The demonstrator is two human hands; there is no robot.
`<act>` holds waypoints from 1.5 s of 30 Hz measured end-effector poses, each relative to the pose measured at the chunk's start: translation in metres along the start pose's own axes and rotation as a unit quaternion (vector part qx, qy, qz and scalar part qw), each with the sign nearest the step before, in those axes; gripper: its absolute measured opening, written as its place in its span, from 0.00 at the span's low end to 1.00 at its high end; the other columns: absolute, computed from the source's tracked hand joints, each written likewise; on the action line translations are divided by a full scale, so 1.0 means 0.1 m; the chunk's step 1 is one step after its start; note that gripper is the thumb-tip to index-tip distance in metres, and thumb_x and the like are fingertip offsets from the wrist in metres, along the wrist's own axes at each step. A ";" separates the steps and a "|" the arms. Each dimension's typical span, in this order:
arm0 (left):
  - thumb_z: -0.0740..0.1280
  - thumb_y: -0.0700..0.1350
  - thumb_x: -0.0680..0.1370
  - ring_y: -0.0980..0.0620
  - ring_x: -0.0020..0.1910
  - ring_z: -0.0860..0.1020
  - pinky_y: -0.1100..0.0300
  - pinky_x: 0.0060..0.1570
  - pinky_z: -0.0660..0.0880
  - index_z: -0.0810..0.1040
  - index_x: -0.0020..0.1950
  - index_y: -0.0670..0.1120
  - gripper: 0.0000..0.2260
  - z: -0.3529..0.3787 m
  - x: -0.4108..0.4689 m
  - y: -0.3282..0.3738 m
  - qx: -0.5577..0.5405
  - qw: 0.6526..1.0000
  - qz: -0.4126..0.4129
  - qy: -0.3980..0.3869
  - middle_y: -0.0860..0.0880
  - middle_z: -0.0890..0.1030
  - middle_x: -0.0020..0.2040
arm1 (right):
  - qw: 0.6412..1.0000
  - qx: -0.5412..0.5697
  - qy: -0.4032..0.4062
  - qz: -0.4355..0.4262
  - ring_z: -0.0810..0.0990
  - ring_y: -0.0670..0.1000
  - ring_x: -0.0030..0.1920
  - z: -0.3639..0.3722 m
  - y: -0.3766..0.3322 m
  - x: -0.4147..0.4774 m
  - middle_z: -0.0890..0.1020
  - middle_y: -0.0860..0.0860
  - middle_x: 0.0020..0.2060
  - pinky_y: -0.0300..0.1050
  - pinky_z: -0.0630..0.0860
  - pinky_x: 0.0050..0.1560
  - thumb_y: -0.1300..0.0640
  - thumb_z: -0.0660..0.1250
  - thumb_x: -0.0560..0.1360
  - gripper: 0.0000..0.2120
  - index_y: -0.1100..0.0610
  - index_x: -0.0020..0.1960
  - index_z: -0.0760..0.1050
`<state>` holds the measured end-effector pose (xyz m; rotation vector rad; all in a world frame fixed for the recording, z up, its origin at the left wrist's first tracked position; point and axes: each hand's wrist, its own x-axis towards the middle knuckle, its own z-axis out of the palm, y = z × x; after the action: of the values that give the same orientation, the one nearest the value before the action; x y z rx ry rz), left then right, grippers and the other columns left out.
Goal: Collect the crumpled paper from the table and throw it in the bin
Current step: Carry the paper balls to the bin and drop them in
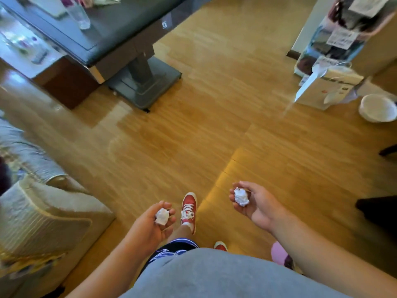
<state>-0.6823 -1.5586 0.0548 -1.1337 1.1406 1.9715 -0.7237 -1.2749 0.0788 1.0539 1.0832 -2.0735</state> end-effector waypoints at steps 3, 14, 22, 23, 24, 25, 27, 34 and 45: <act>0.69 0.49 0.70 0.53 0.33 0.81 0.60 0.26 0.75 0.79 0.44 0.47 0.07 0.19 0.34 0.54 0.042 0.999 -0.012 -0.024 0.47 0.83 0.38 | 0.999 0.037 0.018 -0.019 0.81 0.50 0.32 0.17 -0.29 0.23 0.81 0.55 0.36 0.40 0.77 0.27 0.58 0.62 0.77 0.07 0.59 0.44 0.77; 0.62 0.49 0.78 0.55 0.32 0.79 0.62 0.28 0.73 0.77 0.44 0.49 0.07 2.14 1.22 1.72 0.236 0.956 -0.046 -0.169 0.51 0.81 0.36 | 0.951 0.241 0.173 -0.091 0.82 0.51 0.30 -0.43 -0.86 0.24 0.83 0.56 0.33 0.40 0.77 0.25 0.59 0.62 0.77 0.08 0.61 0.44 0.78; 0.63 0.47 0.78 0.54 0.31 0.81 0.64 0.28 0.75 0.79 0.42 0.49 0.08 4.00 1.54 1.46 0.316 0.920 -0.075 -0.221 0.49 0.82 0.36 | 0.903 0.360 0.221 -0.079 0.78 0.54 0.36 -1.43 -1.23 0.21 0.80 0.58 0.37 0.42 0.75 0.28 0.60 0.62 0.77 0.07 0.62 0.46 0.76; 0.63 0.47 0.78 0.54 0.31 0.81 0.64 0.28 0.75 0.79 0.42 0.49 0.08 4.12 1.55 1.43 0.318 0.918 -0.076 -0.224 0.49 0.82 0.37 | 0.902 0.365 0.218 -0.079 0.78 0.54 0.36 -1.51 -1.28 0.21 0.80 0.58 0.36 0.42 0.74 0.29 0.60 0.61 0.77 0.07 0.62 0.47 0.76; 0.63 0.48 0.78 0.54 0.31 0.81 0.64 0.28 0.75 0.79 0.41 0.49 0.08 4.30 1.58 1.39 0.322 0.917 -0.078 -0.224 0.49 0.82 0.37 | 0.902 0.366 0.217 -0.070 0.78 0.54 0.37 -1.65 -1.38 0.23 0.80 0.58 0.37 0.42 0.74 0.30 0.60 0.61 0.78 0.06 0.62 0.47 0.75; 0.63 0.48 0.78 0.54 0.31 0.81 0.63 0.28 0.75 0.79 0.41 0.49 0.09 4.46 1.63 1.34 0.324 0.916 -0.082 -0.221 0.50 0.82 0.37 | 0.902 0.368 0.216 -0.063 0.78 0.54 0.37 -1.78 -1.49 0.25 0.80 0.58 0.37 0.42 0.74 0.30 0.60 0.61 0.78 0.06 0.62 0.47 0.75; 0.64 0.48 0.78 0.54 0.31 0.80 0.62 0.28 0.75 0.80 0.39 0.50 0.10 4.61 1.66 1.31 0.322 0.918 -0.086 -0.214 0.50 0.81 0.37 | 0.902 0.363 0.226 -0.060 0.78 0.54 0.38 -1.91 -1.68 0.30 0.80 0.58 0.38 0.43 0.74 0.30 0.60 0.61 0.78 0.06 0.62 0.48 0.75; 0.64 0.48 0.78 0.53 0.31 0.81 0.63 0.27 0.76 0.79 0.43 0.48 0.07 5.33 1.91 1.37 0.319 0.930 -0.083 -0.164 0.48 0.82 0.38 | 0.919 0.316 0.217 -0.091 0.80 0.53 0.35 -2.38 -2.90 0.46 0.83 0.55 0.33 0.43 0.73 0.31 0.58 0.62 0.77 0.08 0.60 0.44 0.78; 0.64 0.47 0.78 0.53 0.30 0.81 0.62 0.27 0.76 0.79 0.44 0.47 0.07 6.74 2.71 1.61 0.335 0.924 -0.103 -0.153 0.48 0.82 0.37 | 0.914 0.326 0.192 -0.144 0.81 0.51 0.33 -2.96 -4.58 0.90 0.81 0.55 0.35 0.41 0.76 0.28 0.58 0.61 0.78 0.09 0.60 0.44 0.78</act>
<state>-1.1922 -1.0165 0.0600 -0.5327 1.3101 1.3590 -1.0062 -0.7998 0.0804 1.7720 0.7463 -2.6301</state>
